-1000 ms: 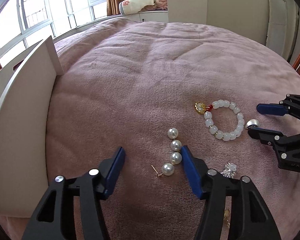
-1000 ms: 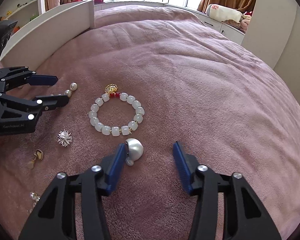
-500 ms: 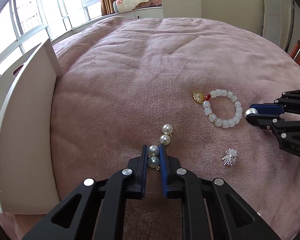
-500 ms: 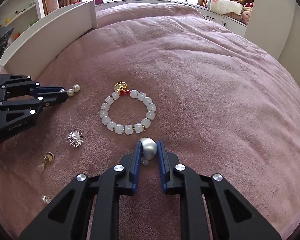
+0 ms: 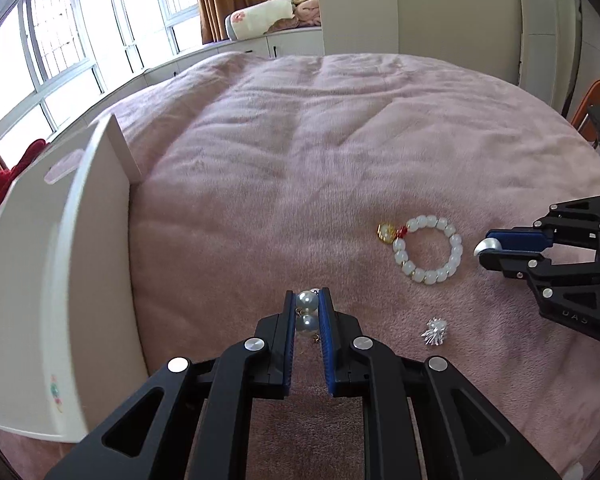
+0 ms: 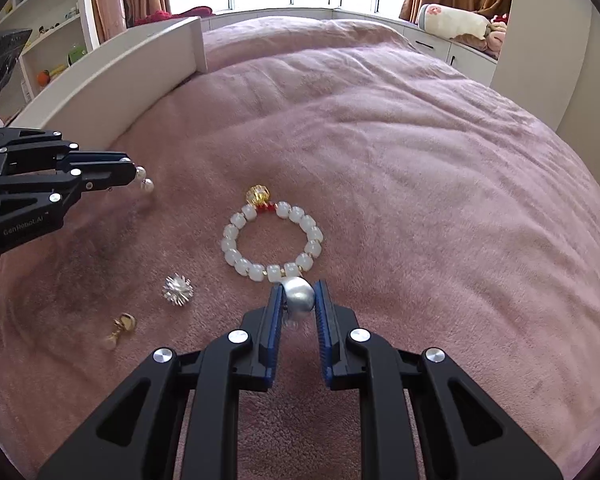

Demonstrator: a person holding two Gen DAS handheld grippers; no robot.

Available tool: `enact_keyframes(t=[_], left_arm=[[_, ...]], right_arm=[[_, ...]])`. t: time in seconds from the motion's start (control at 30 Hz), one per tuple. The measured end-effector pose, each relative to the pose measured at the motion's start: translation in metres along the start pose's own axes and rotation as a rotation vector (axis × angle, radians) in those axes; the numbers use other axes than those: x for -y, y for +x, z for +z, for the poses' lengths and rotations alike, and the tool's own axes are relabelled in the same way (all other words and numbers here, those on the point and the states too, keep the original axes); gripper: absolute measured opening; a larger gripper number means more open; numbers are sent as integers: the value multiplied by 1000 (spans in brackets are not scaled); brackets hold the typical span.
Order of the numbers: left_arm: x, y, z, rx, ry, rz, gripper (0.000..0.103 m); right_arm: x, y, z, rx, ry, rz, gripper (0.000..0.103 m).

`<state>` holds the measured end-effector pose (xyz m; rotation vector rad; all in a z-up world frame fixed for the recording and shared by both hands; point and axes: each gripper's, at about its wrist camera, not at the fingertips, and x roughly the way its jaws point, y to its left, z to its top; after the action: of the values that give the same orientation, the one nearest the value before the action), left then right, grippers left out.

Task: Organize jewelry
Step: 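Grasp the pearl drop earring with the left tool while the right tool grasps the silver dome earring, then carry both earrings over the white box and open both tools to drop them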

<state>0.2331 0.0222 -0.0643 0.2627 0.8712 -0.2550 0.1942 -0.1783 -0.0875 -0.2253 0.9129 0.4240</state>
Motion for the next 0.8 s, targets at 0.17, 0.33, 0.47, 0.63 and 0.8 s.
enact_keyframes(t=[0.17,0.33,0.47,0.63,0.8], left_arm=[[-12,-27,11,36,-19,-3,16],[-31,-61,21,75,-43,25,16],[-53,-87,25,90,-77,40,16],[-88,-121,26,117,-105,79,16],[-125,-141,20,114,-156,123,16]], right_arm=[[-11,-19,19,41,-26,6,17],[-31,-40,49,95,-72,16,17],[-52,-57,78,146,-99,41,17],[-84,-72,113,198,-138,72,17],[-120,-80,149,234,-178,104,17]])
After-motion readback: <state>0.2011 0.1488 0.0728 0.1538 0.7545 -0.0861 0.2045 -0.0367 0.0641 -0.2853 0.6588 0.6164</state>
